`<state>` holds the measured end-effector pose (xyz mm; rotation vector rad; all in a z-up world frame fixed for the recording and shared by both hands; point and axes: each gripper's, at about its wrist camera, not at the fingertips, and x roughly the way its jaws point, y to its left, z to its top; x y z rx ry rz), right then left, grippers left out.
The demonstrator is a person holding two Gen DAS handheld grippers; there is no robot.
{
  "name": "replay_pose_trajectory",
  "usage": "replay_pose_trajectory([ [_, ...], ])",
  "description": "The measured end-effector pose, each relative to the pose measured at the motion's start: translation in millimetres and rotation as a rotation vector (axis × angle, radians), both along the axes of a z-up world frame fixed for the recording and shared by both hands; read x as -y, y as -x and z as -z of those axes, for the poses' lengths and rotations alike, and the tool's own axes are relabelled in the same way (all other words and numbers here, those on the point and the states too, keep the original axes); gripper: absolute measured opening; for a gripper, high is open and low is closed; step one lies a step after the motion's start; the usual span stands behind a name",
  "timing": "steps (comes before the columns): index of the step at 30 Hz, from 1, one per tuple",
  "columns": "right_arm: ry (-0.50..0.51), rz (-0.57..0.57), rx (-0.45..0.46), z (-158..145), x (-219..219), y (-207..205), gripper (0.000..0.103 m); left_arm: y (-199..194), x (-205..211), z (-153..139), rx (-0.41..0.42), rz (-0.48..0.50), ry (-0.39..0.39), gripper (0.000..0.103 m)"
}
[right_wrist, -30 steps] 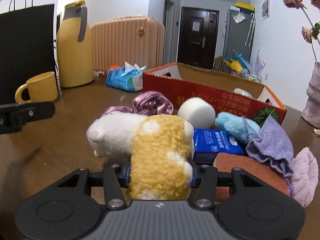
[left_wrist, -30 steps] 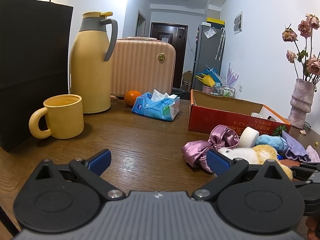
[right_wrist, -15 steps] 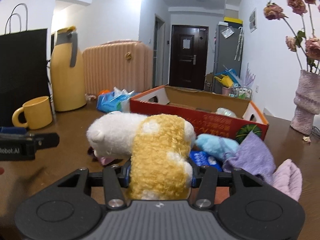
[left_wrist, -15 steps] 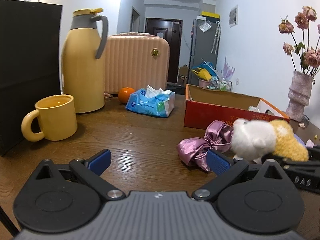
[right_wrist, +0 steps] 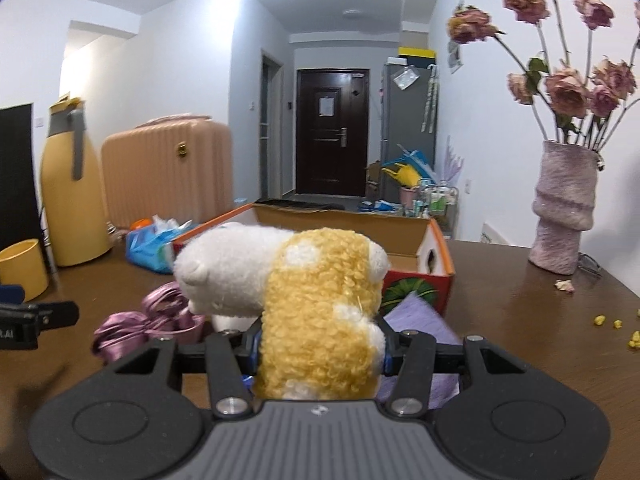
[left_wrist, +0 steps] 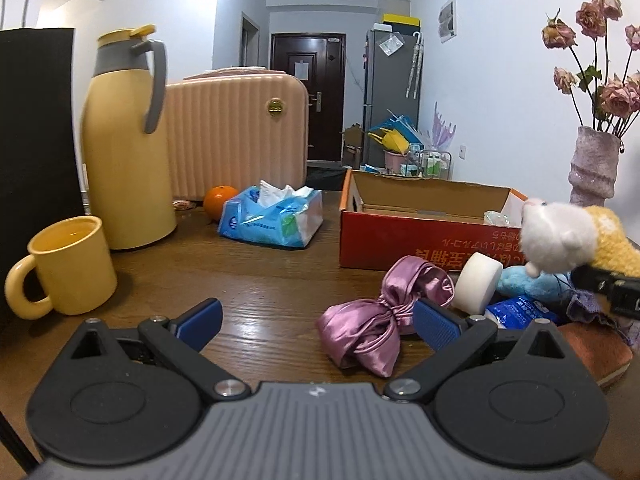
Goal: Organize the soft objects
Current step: 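Lift the plush toy with the right gripper and carry it toward the box, then grasp the pink satin bow with the left gripper while the right gripper holds the plush toy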
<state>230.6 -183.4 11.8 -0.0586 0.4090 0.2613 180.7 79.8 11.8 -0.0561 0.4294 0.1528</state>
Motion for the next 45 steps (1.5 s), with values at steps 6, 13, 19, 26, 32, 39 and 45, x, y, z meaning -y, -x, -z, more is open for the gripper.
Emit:
replay_pose_trajectory([
  [6,-0.013,0.046,0.016,-4,23,-14,0.049,-21,11,4,-0.019,0.016,-0.017,0.103],
  [13,-0.020,0.087,0.018,-3,45,-27,0.049,-43,22,11,-0.038,0.035,-0.035,0.103],
  [19,-0.014,0.109,0.022,0,55,-33,0.049,-62,30,15,-0.055,0.055,-0.046,0.103],
  [26,-0.025,0.125,0.014,7,62,-38,0.050,-79,32,21,-0.079,0.086,-0.044,0.103],
  [32,-0.020,0.127,0.005,11,62,-39,0.050,-96,31,31,-0.120,0.138,-0.044,0.103],
  [39,-0.016,0.138,-0.021,17,61,-41,0.050,-113,32,39,-0.164,0.171,-0.040,0.103],
  [45,-0.018,0.139,-0.024,18,60,-39,0.050,-117,28,43,-0.199,0.182,-0.001,0.088],
])
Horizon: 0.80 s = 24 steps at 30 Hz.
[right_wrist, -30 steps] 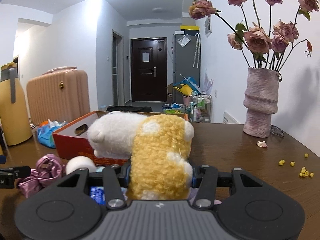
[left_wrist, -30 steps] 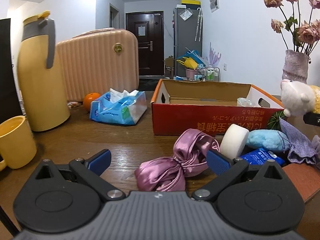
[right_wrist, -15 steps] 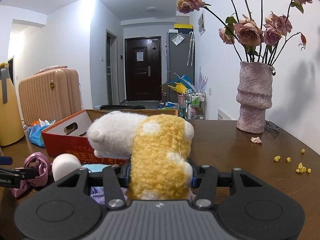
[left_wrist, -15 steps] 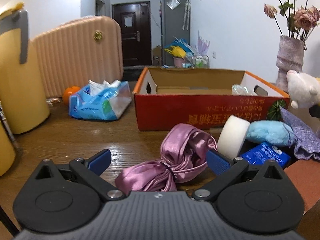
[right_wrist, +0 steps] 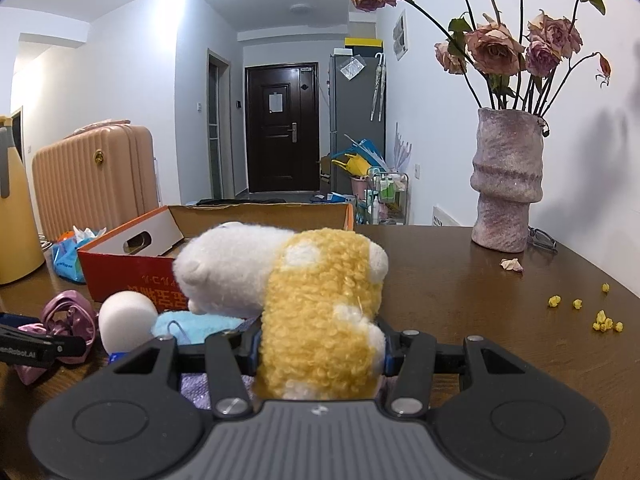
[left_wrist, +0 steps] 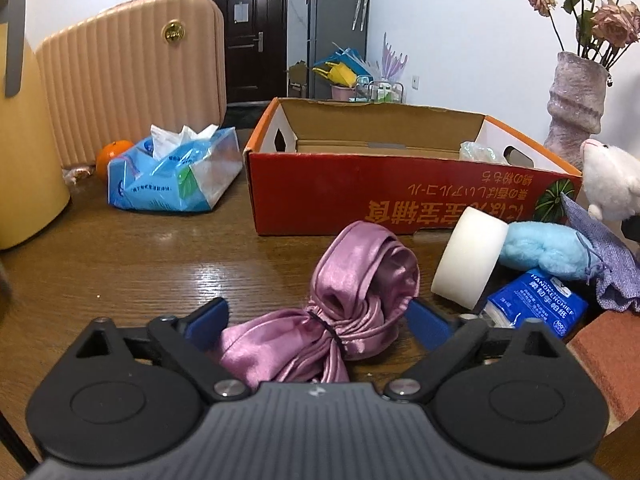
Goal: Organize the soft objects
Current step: 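Grasp the pink satin bow with the left gripper while the right gripper holds the plush toy, then carry the pink bow in the left gripper while the right gripper carries the plush toy over the box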
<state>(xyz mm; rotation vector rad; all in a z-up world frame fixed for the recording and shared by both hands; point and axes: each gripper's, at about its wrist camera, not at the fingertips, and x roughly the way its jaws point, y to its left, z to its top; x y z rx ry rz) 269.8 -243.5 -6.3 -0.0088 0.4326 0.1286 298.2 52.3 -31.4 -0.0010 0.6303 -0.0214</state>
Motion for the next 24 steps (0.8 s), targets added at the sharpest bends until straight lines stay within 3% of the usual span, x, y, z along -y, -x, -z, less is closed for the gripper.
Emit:
replay_pose_trajectory([
  [5,-0.001,-0.007,-0.004,1,-3,4,0.050,-4,-3,3,-0.027,-0.005,0.021,0.062],
  [13,-0.003,-0.014,0.006,0,-6,8,0.050,2,-7,2,-0.011,-0.017,0.033,0.048],
  [14,-0.003,-0.015,0.007,0,-6,9,0.050,2,-7,1,-0.008,-0.020,0.035,0.042],
  [24,-0.012,-0.023,0.029,-4,-9,16,0.050,16,-7,-5,0.027,-0.056,0.031,0.035],
])
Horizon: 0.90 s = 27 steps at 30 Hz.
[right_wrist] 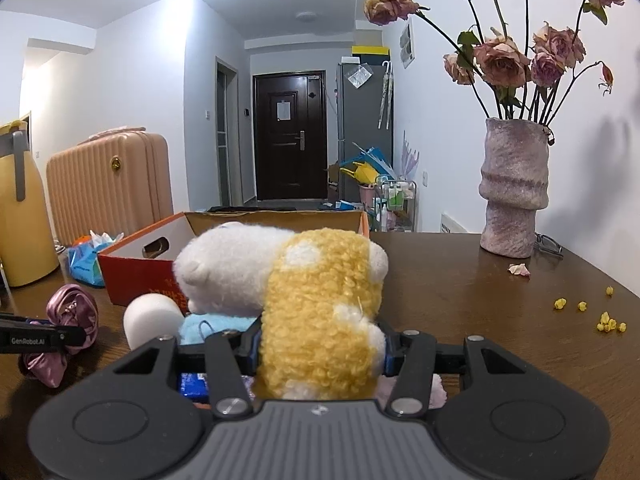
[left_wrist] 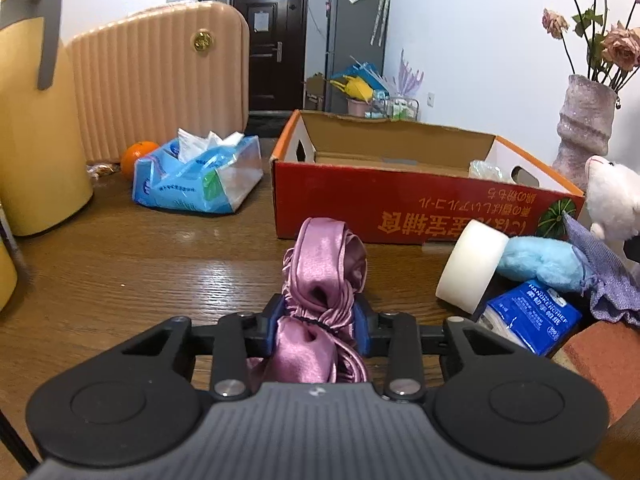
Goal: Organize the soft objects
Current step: 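Carry the pink bow in the left gripper while the right gripper carries the plush toy over the box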
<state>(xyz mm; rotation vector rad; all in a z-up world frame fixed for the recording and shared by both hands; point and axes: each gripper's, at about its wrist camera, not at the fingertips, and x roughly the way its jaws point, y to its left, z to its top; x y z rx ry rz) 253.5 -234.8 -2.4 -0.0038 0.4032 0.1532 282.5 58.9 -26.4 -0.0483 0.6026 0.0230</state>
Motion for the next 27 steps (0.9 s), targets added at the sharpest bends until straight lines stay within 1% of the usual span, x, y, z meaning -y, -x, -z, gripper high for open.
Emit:
replay_pose_trajectory([
  [7,-0.006,-0.013,0.020,-3,-2,6,0.050,18,2,-11,0.076,-0.034,-0.013,0.035],
  [16,-0.021,-0.014,0.050,-10,-6,13,0.050,37,4,-30,0.164,-0.069,0.001,0.035],
  [27,-0.043,-0.035,0.090,-20,-17,25,0.050,64,14,-55,0.276,-0.086,0.054,0.035],
])
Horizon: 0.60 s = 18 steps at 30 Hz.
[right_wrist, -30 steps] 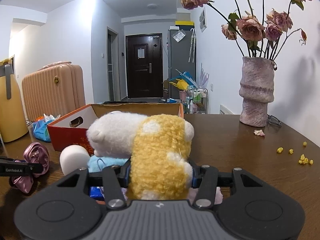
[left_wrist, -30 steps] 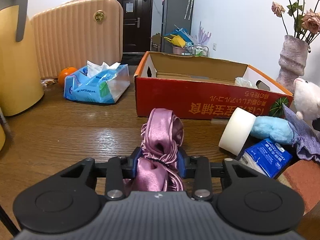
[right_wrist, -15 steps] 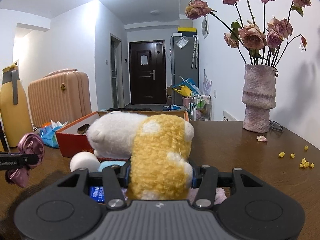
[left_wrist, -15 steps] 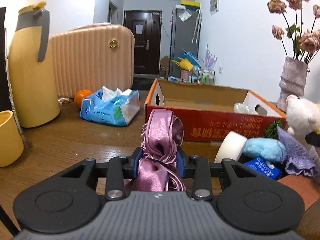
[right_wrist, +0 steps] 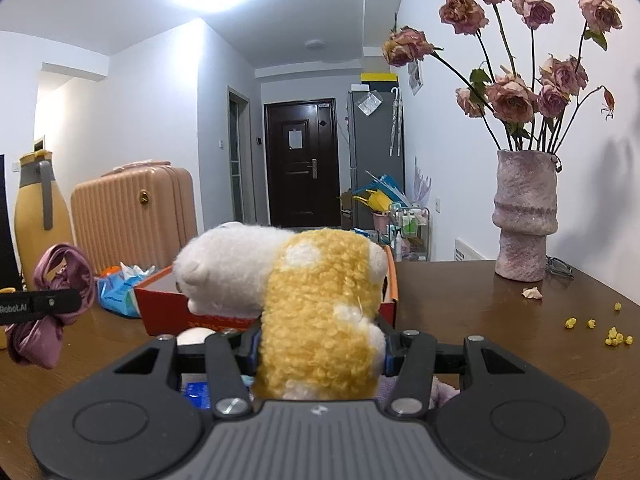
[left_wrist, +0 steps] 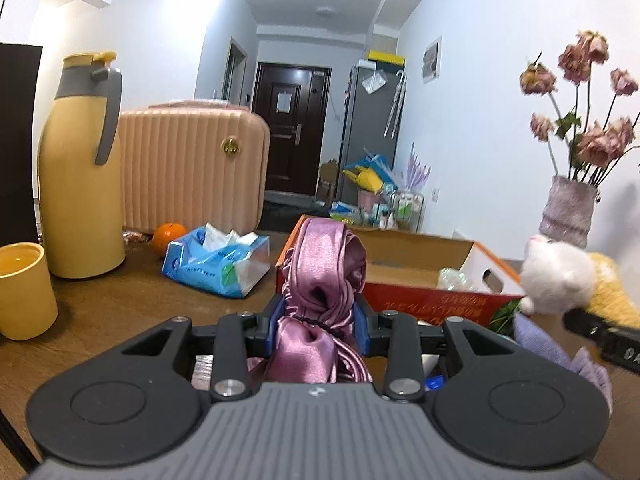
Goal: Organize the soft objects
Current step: 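Carry the pink bow in the left gripper while the right gripper carries the plush toy over the box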
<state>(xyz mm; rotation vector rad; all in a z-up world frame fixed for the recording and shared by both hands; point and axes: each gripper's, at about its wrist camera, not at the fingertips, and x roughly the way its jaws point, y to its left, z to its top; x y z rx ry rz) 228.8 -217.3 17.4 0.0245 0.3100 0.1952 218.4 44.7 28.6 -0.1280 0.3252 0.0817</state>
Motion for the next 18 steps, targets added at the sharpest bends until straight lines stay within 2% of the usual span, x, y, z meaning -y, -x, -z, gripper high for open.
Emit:
replay_pose_trajectory([
  [18,-0.009,0.002,0.040,-11,-11,1,0.050,14,21,-18,0.079,0.011,0.049,0.035],
])
